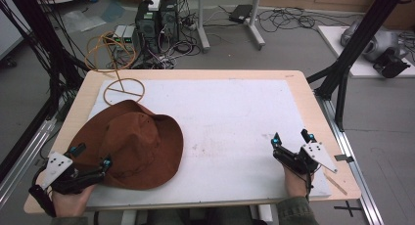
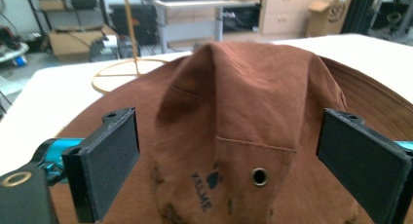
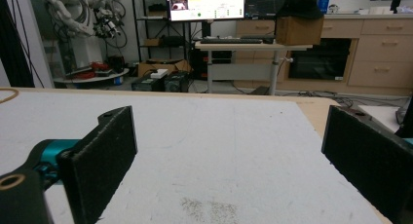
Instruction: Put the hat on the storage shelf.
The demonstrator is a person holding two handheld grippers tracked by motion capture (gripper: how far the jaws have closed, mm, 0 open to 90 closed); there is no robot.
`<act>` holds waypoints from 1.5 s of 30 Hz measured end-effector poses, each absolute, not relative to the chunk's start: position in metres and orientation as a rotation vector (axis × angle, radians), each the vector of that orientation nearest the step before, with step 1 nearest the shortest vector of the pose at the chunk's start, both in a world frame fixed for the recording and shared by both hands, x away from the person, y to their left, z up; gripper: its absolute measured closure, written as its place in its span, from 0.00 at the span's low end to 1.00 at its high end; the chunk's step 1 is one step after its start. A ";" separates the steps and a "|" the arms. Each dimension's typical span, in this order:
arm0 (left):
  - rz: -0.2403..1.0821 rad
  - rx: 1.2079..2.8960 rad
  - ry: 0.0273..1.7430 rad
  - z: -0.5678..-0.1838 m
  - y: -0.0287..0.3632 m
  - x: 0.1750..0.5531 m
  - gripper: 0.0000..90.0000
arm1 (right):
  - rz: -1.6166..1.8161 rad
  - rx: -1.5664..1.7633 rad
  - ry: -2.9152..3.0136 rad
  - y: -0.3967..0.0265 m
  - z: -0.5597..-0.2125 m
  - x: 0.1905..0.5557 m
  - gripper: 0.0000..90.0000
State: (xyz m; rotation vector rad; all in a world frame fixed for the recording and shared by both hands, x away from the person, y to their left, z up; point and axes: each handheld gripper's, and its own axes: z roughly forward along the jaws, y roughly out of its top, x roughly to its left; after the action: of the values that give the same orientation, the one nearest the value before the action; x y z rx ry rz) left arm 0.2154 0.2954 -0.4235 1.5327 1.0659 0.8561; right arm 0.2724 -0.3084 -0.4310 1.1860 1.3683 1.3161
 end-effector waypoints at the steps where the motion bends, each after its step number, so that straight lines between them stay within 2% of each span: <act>1: 0.857 1.546 1.070 -0.424 0.292 0.218 0.10 | 1.314 1.183 1.367 -0.309 -0.431 0.273 0.06; 7: 0.820 1.625 1.111 -0.427 0.279 0.230 0.10 | 1.312 1.175 1.364 -0.309 -0.431 0.273 0.06; 11: 0.787 1.611 1.140 -0.430 0.280 0.231 0.12 | 1.313 1.183 1.363 -0.309 -0.431 0.273 0.06; 12: 0.787 1.614 1.143 -0.430 0.281 0.231 0.24 | 1.314 1.188 1.367 -0.309 -0.431 0.273 0.06; 13: 0.777 1.619 1.139 -0.430 0.282 0.231 0.24 | 1.314 1.188 1.367 -0.309 -0.431 0.273 0.06; 14: 0.744 1.627 1.132 -0.431 0.283 0.232 0.35 | 1.311 1.180 1.365 -0.310 -0.431 0.274 0.06; 15: 0.727 1.636 1.130 -0.431 0.283 0.232 0.35 | 1.311 1.180 1.365 -0.310 -0.431 0.274 0.06; 16: 0.703 1.640 1.137 -0.432 0.284 0.234 0.51 | 1.314 1.181 1.363 -0.309 -0.431 0.274 0.06; 17: 0.678 1.638 1.137 -0.432 0.285 0.234 0.51 | 1.314 1.181 1.363 -0.309 -0.431 0.274 0.06; 18: 0.665 1.632 1.136 -0.432 0.286 0.235 0.58 | 1.312 1.181 1.363 -0.309 -0.431 0.274 0.06; 21: 0.739 1.681 1.144 -0.429 0.282 0.235 0.95 | 1.313 1.183 1.367 -0.308 -0.431 0.274 0.06; 25: 0.820 1.692 1.133 -0.428 0.274 0.232 0.97 | 1.314 1.189 1.373 -0.307 -0.432 0.274 0.06; 34: 0.801 1.654 1.081 -0.426 0.277 0.226 0.97 | 1.315 1.185 1.374 -0.308 -0.432 0.274 0.06; 45: 0.864 1.585 0.974 -0.409 0.267 0.215 0.98 | 1.309 1.181 1.376 -0.308 -0.432 0.274 0.06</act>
State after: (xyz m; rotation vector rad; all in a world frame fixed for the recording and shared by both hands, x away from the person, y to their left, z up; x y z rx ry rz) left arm 0.2148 0.2669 -0.4088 1.5847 0.9744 0.8641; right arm 0.2745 -0.3076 -0.4319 1.1811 1.3757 1.3095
